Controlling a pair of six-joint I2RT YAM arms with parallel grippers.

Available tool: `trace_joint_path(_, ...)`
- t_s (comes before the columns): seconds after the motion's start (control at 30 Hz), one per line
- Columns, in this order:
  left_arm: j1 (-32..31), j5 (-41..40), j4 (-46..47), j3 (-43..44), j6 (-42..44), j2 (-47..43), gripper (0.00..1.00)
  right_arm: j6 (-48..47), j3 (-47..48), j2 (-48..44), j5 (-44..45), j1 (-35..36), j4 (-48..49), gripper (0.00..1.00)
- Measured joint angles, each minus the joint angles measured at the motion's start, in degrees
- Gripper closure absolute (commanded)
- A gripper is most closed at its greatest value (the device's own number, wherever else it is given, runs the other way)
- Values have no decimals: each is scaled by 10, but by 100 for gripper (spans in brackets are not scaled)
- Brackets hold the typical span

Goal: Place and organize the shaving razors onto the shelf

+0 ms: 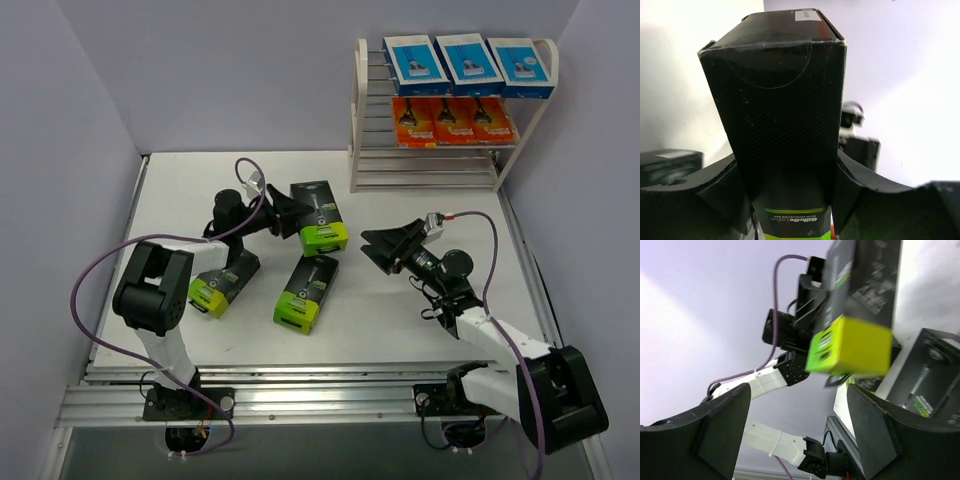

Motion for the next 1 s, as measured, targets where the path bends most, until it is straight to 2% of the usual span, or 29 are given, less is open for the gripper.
trace_joint_path(0.1,22,-20,-5,-7,13,0,98,-12,12,-42,58,49,-48,23)
trace_joint_path(0.2,28,-42,-30,-12,33,-5,98,-14,33,-45,105,108,-93,18)
trace_joint_path(0.3,27,-59,-56,-21,57,-20,98,-12,41,-34,151,159,-115,13)
trace_joint_path(0.53,27,-93,-70,-39,83,-68,98,21,54,32,255,245,-137,10)
trace_joint_path(0.77,27,-107,-69,-45,95,-79,98,84,58,117,329,281,-90,9)
trace_joint_path(1.0,23,-116,-71,-48,105,-85,98,110,74,137,385,285,-52,9)
